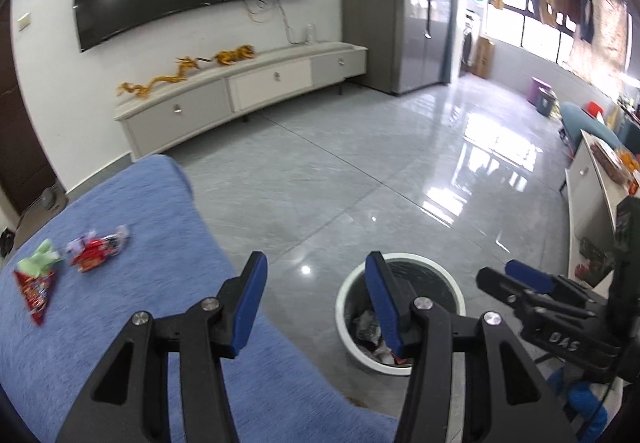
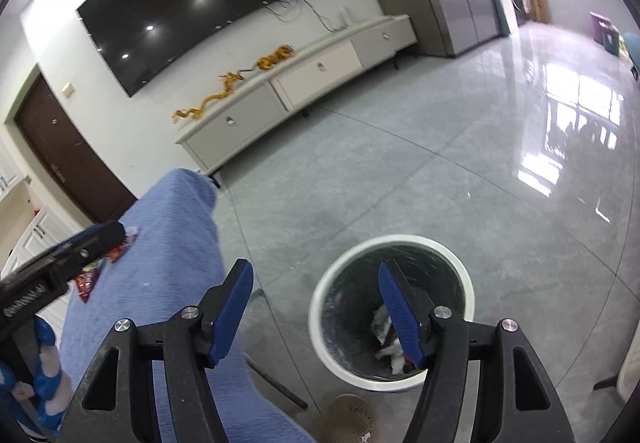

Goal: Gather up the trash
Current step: 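Move both open tools back to the remaining trash on the rug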

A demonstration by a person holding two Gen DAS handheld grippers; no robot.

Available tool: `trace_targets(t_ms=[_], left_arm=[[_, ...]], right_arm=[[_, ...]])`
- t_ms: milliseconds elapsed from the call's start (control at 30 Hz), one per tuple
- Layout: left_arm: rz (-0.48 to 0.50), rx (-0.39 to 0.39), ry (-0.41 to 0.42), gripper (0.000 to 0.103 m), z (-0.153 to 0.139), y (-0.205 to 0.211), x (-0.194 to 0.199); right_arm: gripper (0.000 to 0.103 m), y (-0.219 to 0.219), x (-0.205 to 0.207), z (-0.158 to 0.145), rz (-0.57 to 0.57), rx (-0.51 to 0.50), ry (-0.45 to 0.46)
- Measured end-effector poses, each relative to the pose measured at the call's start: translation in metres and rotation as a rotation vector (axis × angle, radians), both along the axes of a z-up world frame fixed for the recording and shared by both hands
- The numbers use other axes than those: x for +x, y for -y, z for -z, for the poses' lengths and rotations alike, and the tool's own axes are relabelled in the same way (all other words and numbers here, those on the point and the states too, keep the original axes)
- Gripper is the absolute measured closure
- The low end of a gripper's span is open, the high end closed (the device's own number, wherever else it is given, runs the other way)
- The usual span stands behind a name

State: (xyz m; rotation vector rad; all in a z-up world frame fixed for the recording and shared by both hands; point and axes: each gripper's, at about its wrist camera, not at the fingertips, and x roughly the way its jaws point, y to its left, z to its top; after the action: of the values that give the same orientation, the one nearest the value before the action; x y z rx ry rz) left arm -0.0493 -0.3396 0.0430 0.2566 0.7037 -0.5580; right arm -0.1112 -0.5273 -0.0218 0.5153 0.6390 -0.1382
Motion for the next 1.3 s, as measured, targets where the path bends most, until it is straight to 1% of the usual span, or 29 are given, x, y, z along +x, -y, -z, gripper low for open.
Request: trace_targets(t_ms=[133, 333, 600, 667, 867, 1033, 1300], left_arm=[[-0.054, -0.016, 0.039, 0.054, -0.013, -0.032, -0.005], [-0.116, -0.051, 0.088, 0.054, -0.031, -0.077, -0.011], [-0.192, -0.1, 0.139, 0.054, -0.041, -0.129, -0.017], [-0.221, -0.124, 0.146, 0.054, -0.044, -0.147, -0.017], [-0.291, -0.164, 0.151, 0.054, -0.047, -0.191, -0.017], [-0.338, -0.197, 0.148, 0.054, -0.043, -0.226, -0.016], [-0.377, -0.237, 0.135, 0.054, -0.037, -0.26, -0.014]], right_arm=[[0.039, -0.025, -0.003, -0.023, -0.042, -0.031, 0.043], [0.038, -0.058, -0.004, -0.048, -0.096, -0.071, 0.084], [0.038, -0.099, 0.005, -0.069, -0.161, -0.12, 0.103], [0.038, -0.111, 0.007, -0.074, -0.179, -0.137, 0.104], [0.037, -0.148, 0.015, -0.084, -0.24, -0.175, 0.107], [0.037, -0.179, 0.024, -0.089, -0.287, -0.205, 0.11], [0.037, -0.209, 0.031, -0.091, -0.329, -0.24, 0.096]])
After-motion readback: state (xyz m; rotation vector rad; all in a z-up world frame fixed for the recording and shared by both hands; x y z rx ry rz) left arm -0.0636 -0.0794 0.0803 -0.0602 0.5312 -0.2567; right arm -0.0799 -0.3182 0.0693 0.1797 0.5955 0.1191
